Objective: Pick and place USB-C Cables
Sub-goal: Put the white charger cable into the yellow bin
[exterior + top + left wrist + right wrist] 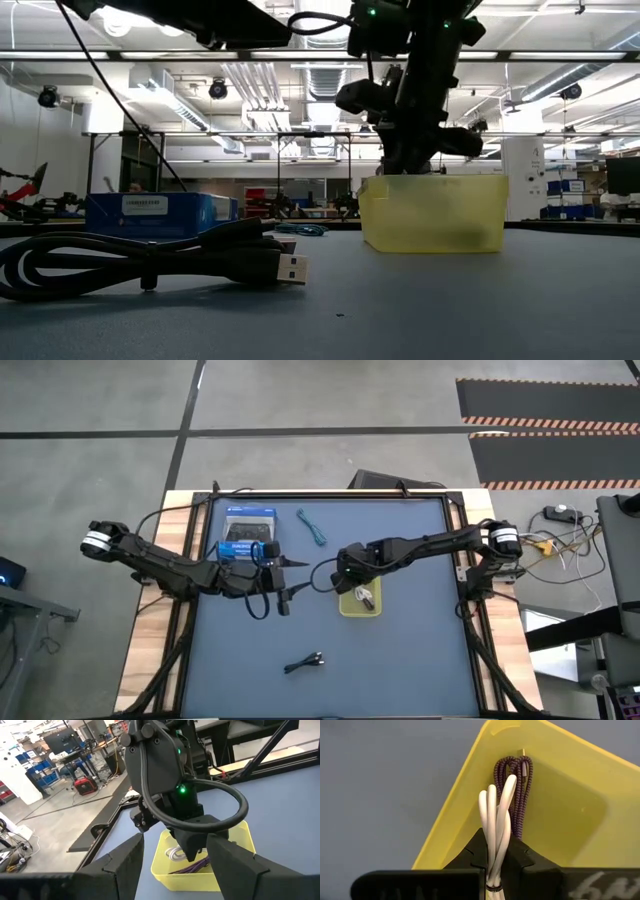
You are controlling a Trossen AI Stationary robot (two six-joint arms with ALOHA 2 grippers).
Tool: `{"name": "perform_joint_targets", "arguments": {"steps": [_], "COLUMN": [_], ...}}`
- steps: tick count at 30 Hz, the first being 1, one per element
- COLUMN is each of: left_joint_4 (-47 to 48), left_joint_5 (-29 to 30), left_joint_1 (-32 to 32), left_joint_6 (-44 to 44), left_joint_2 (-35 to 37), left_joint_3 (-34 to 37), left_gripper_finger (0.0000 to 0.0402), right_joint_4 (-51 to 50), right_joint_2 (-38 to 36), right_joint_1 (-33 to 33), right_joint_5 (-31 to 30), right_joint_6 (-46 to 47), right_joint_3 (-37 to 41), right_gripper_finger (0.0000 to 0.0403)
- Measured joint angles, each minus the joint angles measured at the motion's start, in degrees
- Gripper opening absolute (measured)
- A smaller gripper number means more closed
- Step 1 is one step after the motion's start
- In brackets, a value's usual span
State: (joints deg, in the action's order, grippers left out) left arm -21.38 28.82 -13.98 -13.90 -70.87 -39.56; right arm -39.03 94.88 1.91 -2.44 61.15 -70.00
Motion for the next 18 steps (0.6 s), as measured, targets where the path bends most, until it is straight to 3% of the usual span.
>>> {"name": "perform_joint_targets", "arguments": {"steps": [14, 18], "left_joint_4": [-0.3, -0.4], "left_joint_5": [0.0, 0.0], "left_joint_1": [0.0, 0.0], "left_joint_6": [0.0, -0.1], "left_joint_2": [0.0, 0.0], "left_joint_3": [1.2, 1.4], "left_gripper_finger": [0.0202, 0.0202], "right_joint_4": [0.5, 0.5], "right_joint_2": [2.4, 2.9], "right_joint_1": [0.0, 0.0], "right_joint_5": [0.0, -0.1], "right_joint_6": [-0.4, -0.7], "right_joint_3": [0.0, 0.0], "right_gripper_finger": [0.0013, 0.0029]}}
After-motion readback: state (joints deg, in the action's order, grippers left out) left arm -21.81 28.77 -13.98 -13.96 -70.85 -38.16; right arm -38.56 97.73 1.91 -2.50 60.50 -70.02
